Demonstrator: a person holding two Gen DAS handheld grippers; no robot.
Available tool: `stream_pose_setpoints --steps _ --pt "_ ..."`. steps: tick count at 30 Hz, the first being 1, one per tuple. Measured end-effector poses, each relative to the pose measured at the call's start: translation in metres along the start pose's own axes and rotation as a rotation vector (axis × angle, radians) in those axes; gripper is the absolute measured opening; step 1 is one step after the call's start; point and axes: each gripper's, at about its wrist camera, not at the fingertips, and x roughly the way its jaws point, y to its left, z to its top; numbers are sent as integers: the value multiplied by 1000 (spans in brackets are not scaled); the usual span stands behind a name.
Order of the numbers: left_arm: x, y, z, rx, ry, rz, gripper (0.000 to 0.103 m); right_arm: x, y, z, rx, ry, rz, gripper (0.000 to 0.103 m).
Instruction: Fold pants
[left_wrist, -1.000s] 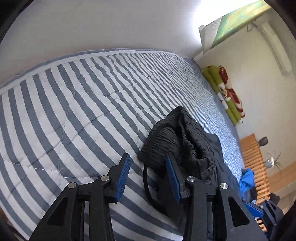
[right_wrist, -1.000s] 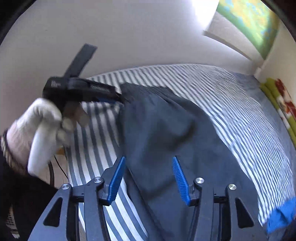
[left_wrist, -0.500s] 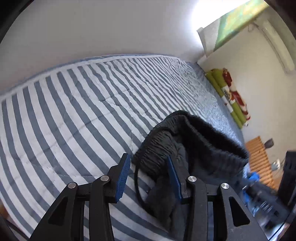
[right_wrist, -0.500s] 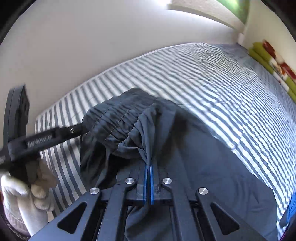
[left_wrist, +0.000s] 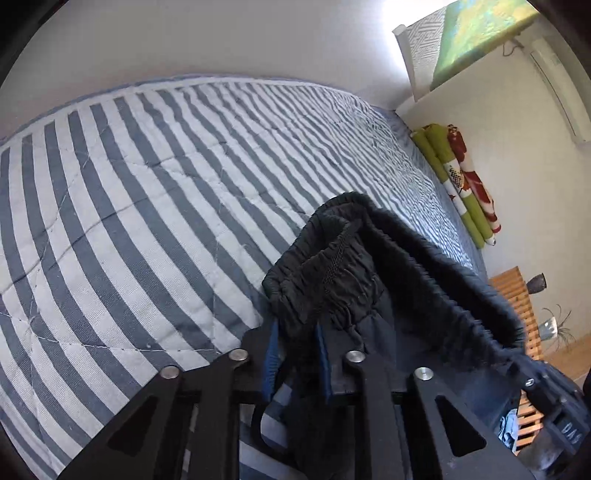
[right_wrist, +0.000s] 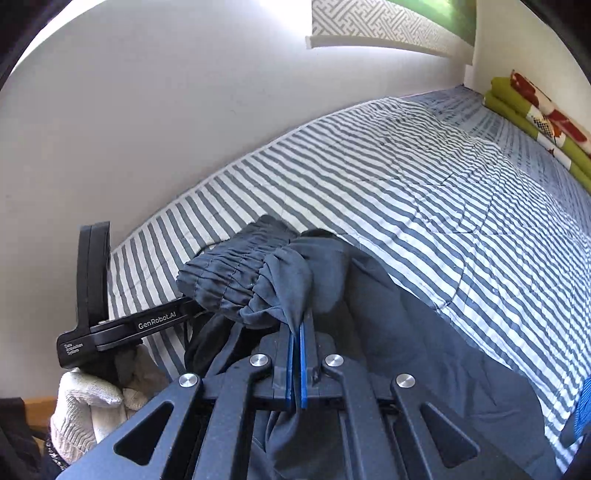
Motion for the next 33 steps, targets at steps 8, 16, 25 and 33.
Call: stream_pose_setpoints --steps 8,16,25,33 --pt "-64 1 8 39 -127 -85 11 5 1 4 47 18 26 2" --pt "-63 59 14 21 -55 186 23 21 32 -9 -78 150 57 17" --pt "-92 68 31 -58 -176 105 24 -3 80 4 -224 -7 -26 54" --pt "-108 59 31 -61 -194 48 23 -21 116 0 -362 -46 -38 55"
